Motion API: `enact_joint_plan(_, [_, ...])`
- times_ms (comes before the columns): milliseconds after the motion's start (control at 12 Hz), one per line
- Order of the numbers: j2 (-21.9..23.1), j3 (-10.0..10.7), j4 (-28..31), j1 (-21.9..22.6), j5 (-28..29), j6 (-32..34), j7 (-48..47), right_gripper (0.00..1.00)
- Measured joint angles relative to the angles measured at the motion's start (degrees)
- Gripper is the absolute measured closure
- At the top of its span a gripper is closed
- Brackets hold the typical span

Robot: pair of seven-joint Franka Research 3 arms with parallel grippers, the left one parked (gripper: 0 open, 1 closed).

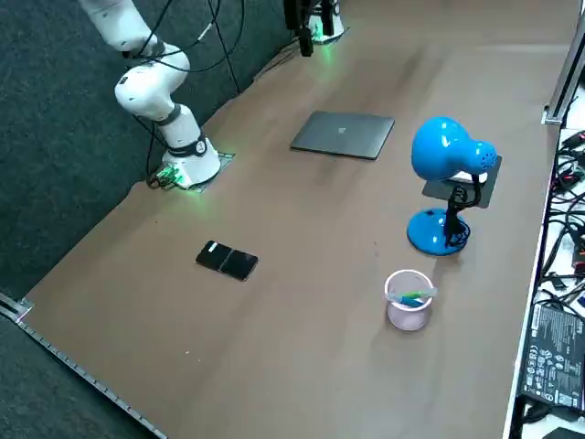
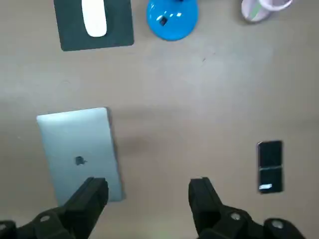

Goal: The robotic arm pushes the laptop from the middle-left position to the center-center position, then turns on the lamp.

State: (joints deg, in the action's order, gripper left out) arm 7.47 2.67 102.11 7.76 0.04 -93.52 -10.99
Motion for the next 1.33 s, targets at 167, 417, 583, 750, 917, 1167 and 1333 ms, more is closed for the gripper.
enact_joint_plan(167, [-1.9,-0.4,0.0,4.7,0.0,-0.2,-8.4,0.0])
enact_joint_plan(417, [-5.7,-0.8,0.1,11.8,0.1,-2.1,-21.8,0.0])
enact_joint_plan(583, [-8.6,-0.9,0.2,16.6,0.1,-5.2,-33.5,0.0])
enact_joint_plan(750, [-11.9,-1.0,0.6,21.2,0.1,-9.4,-45.5,0.0])
enact_joint_plan(917, [-15.1,-1.0,1.9,25.5,0.1,-14.5,-55.7,0.0])
enact_joint_plan(1167, [-19.0,-1.1,4.9,30.2,0.7,-24.0,-70.8,0.0])
enact_joint_plan(1333, [-23.2,-1.0,6.3,32.7,1.2,-31.7,-85.8,0.0])
